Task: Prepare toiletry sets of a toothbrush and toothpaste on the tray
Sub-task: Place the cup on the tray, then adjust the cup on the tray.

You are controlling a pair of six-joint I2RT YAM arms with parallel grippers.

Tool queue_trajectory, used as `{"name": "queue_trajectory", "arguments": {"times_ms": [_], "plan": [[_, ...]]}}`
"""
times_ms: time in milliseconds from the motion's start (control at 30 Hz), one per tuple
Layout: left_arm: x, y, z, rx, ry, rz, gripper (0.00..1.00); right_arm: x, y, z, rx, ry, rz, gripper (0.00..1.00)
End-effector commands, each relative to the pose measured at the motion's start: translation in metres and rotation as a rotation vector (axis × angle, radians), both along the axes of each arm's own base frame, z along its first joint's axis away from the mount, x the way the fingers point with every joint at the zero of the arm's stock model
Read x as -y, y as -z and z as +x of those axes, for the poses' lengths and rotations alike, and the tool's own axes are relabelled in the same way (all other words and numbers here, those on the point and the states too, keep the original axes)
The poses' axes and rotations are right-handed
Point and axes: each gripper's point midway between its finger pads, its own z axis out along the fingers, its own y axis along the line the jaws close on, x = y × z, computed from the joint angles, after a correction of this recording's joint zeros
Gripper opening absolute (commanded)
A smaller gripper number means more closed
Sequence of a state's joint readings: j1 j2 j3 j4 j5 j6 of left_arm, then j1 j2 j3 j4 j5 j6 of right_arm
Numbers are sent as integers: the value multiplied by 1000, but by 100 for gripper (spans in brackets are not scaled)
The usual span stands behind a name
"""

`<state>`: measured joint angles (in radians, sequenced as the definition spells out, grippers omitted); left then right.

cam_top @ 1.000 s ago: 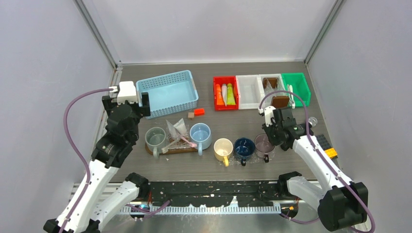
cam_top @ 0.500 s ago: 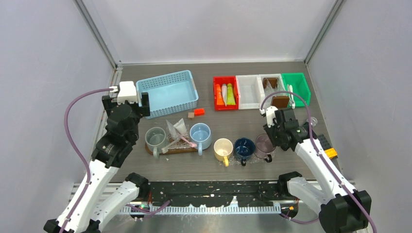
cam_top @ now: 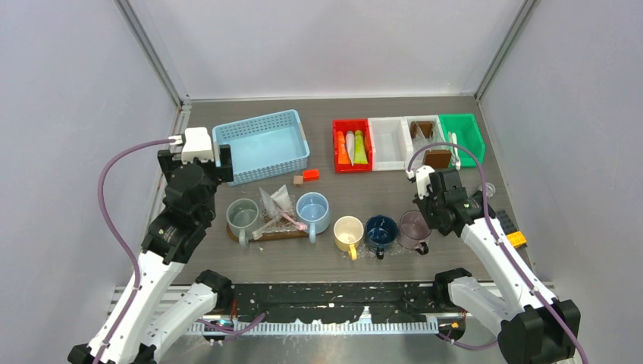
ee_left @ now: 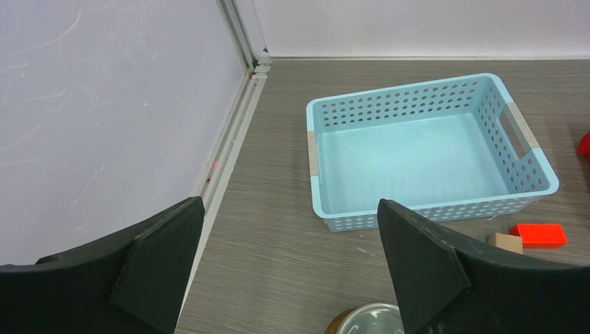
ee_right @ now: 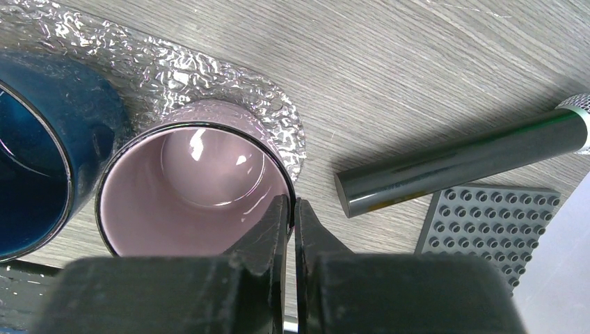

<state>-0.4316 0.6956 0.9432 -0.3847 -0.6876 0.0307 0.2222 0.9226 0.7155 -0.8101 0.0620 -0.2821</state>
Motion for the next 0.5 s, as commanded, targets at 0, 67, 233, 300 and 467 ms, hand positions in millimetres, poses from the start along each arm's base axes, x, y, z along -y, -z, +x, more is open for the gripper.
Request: {"name": "queue_trajectory", "arguments": {"times_ms": [0,67,233,300,467], "plan": [[0,-12,3,55,-2,-22,99,2,-14,6,37,6,-11,7],[0,-12,2,57,-4,-21,99,3,-16,7,43,13,-13,24],[0,-11,4,52,-2,-18,99,-4,-44,22,107,41,39,47],[1,-10,4,50,0,-20,99,-10,-58,30,124,61,74,53],[1,-9,5,47,-2,-22,98,-10,-97,51,174,282,159,72]]}}
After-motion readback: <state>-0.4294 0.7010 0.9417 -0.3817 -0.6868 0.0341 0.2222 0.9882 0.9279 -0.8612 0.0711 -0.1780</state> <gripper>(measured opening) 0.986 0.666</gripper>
